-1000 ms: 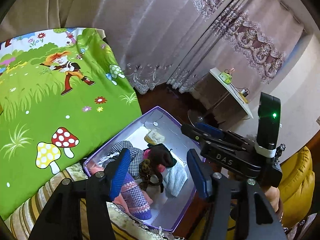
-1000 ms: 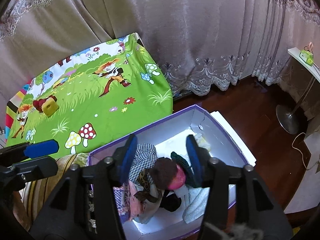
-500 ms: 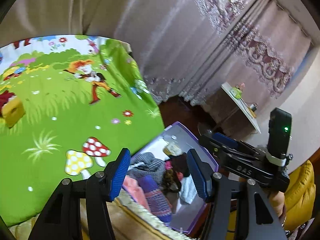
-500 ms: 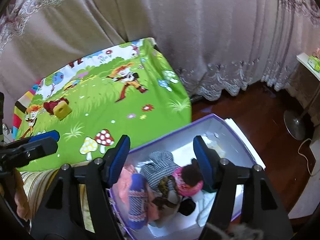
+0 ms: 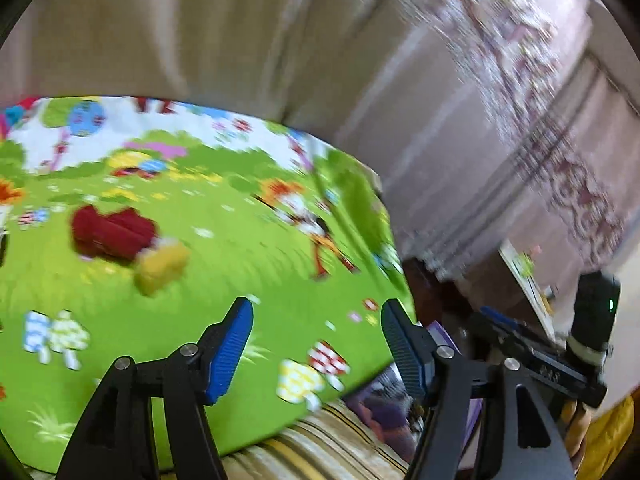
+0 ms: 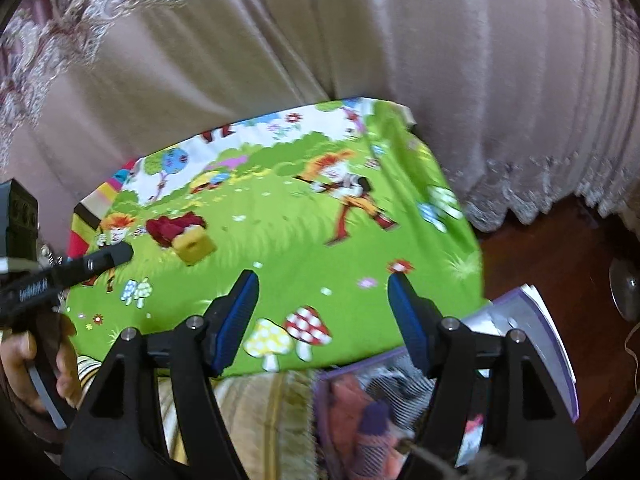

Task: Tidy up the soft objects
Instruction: 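Move both tools back to the red glove and yellow sponge on the bed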

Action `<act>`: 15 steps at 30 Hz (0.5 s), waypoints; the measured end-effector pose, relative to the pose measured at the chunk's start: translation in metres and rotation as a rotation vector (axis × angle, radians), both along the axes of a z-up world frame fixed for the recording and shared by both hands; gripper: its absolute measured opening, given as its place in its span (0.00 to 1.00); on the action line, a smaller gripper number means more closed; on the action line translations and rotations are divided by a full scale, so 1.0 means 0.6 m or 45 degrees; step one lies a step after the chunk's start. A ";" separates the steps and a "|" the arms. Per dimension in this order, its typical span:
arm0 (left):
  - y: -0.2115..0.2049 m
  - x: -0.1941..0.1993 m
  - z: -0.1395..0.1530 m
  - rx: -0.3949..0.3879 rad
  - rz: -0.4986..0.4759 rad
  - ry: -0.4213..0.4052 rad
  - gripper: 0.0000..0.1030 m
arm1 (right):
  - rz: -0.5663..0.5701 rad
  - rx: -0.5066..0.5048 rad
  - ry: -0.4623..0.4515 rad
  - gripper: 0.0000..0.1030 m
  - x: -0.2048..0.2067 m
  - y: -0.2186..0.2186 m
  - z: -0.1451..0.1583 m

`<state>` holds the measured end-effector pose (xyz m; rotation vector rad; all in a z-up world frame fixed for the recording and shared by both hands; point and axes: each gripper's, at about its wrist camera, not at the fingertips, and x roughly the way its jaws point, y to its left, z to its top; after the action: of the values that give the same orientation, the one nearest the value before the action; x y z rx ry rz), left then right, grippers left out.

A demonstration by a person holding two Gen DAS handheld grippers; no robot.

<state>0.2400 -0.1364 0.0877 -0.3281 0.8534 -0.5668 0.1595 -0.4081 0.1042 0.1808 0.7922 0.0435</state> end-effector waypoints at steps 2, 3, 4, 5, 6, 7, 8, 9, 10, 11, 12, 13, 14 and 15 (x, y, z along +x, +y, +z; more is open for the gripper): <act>0.039 0.021 0.005 -0.003 0.085 0.002 0.67 | 0.043 -0.020 -0.001 0.68 0.019 0.025 0.002; 0.054 0.029 0.006 -0.006 0.117 0.005 0.67 | 0.059 -0.029 -0.001 0.68 0.030 0.039 0.003; 0.071 0.039 0.005 -0.015 0.150 0.014 0.67 | 0.073 -0.028 -0.002 0.69 0.034 0.047 0.002; 0.087 0.049 0.004 -0.023 0.187 0.026 0.67 | 0.097 -0.023 -0.003 0.68 0.043 0.058 0.002; 0.100 0.056 0.002 -0.027 0.217 0.036 0.67 | 0.121 -0.023 -0.002 0.68 0.053 0.071 0.001; 0.111 0.064 0.000 -0.035 0.247 0.046 0.67 | 0.134 -0.026 0.001 0.69 0.061 0.080 0.000; 0.126 0.075 -0.005 -0.044 0.284 0.061 0.67 | 0.150 -0.028 0.005 0.69 0.071 0.092 -0.003; 0.135 0.081 -0.009 -0.046 0.306 0.071 0.67 | 0.167 -0.023 0.007 0.69 0.081 0.102 -0.005; 0.146 0.090 -0.015 -0.046 0.334 0.086 0.68 | 0.178 -0.015 0.009 0.69 0.090 0.109 -0.007; 0.155 0.100 -0.022 -0.045 0.359 0.104 0.68 | 0.189 -0.003 0.013 0.68 0.102 0.118 -0.011; 0.162 0.104 -0.027 -0.048 0.374 0.119 0.68 | 0.196 0.004 0.018 0.69 0.111 0.126 -0.014; 0.170 0.112 -0.035 -0.057 0.391 0.140 0.68 | 0.203 0.008 0.021 0.69 0.120 0.132 -0.016; 0.175 0.119 -0.043 -0.062 0.402 0.157 0.68 | 0.216 0.010 0.025 0.69 0.131 0.141 -0.020; 0.181 0.127 -0.053 -0.066 0.420 0.181 0.68 | 0.228 0.006 0.031 0.71 0.142 0.151 -0.025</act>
<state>0.3163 -0.0279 0.0560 -0.5497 0.8993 -0.2605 0.2446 -0.3177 0.0890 0.1147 0.8309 0.2127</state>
